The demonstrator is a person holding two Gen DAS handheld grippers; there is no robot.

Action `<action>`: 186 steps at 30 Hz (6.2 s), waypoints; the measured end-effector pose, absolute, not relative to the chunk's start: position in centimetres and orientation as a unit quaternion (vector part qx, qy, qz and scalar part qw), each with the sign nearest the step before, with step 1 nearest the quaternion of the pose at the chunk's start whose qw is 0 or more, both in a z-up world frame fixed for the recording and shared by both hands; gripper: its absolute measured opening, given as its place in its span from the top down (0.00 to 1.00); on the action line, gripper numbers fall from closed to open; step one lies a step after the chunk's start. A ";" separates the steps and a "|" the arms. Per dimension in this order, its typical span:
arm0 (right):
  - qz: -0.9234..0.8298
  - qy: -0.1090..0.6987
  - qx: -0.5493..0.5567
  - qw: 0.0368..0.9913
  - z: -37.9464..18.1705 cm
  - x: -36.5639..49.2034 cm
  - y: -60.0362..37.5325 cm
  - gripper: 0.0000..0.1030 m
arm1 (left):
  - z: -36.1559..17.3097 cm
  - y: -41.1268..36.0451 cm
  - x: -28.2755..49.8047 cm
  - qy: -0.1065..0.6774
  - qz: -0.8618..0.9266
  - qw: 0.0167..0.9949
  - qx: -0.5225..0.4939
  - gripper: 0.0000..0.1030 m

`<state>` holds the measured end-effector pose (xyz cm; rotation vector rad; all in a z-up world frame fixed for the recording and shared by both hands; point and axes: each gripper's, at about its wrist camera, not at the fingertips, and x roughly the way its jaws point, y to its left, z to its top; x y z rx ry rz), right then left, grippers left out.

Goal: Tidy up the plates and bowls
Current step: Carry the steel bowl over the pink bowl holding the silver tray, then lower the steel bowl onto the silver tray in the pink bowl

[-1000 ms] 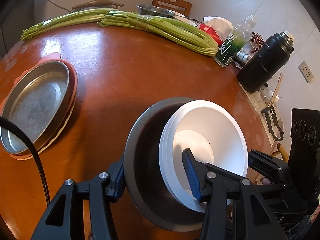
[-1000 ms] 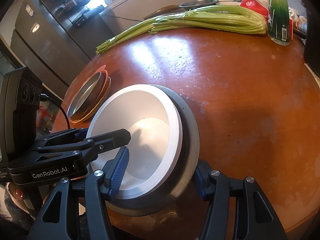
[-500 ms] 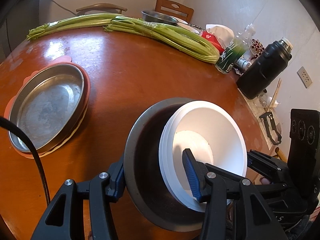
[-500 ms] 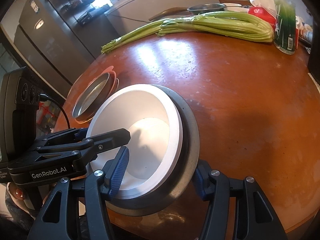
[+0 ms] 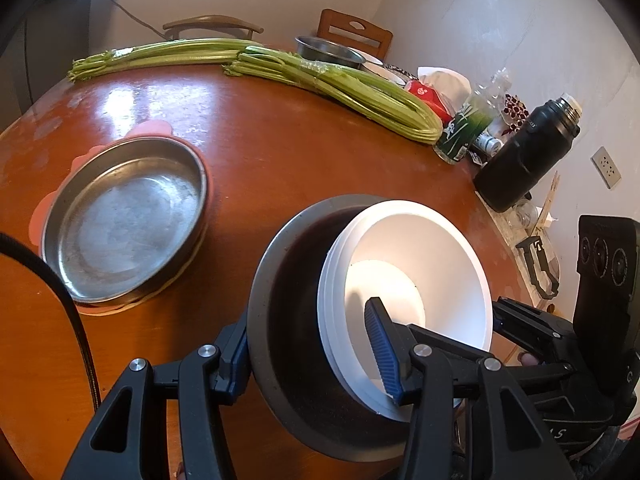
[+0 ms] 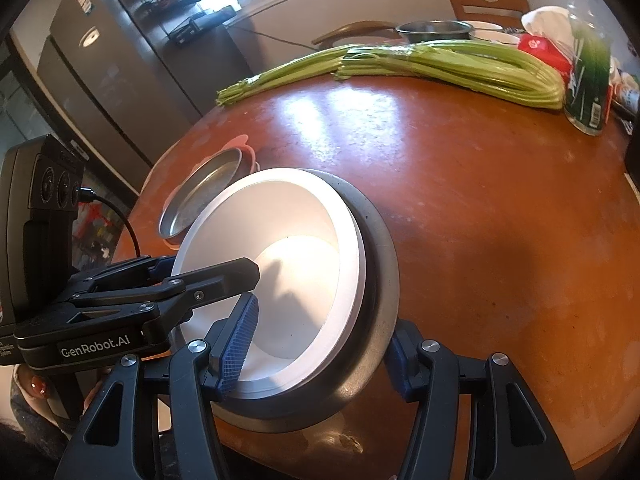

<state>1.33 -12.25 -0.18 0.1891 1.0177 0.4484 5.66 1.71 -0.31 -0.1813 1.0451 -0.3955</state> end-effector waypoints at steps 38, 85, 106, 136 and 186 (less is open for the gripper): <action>0.246 0.481 0.049 0.840 1.2 4.1 -6.0 0.41 | 1.0 8.0 7.0 0.481 -0.159 0.856 -0.106 0.51; 0.281 0.472 0.006 0.835 2.6 6.8 1.4 0.42 | 2.0 14.9 6.8 0.456 -0.120 0.870 -0.146 0.51; 0.296 0.465 -0.014 0.835 3.4 8.6 3.3 0.42 | 2.7 16.4 9.2 0.454 -0.100 0.874 -0.144 0.51; 0.298 0.483 -0.008 0.823 2.3 12.3 4.3 0.42 | 1.3 17.0 12.8 0.466 -0.086 0.868 -0.147 0.51; 0.283 0.480 -0.035 0.830 1.0 12.2 4.3 0.43 | -0.5 16.7 13.0 0.476 -0.057 0.871 -0.110 0.51</action>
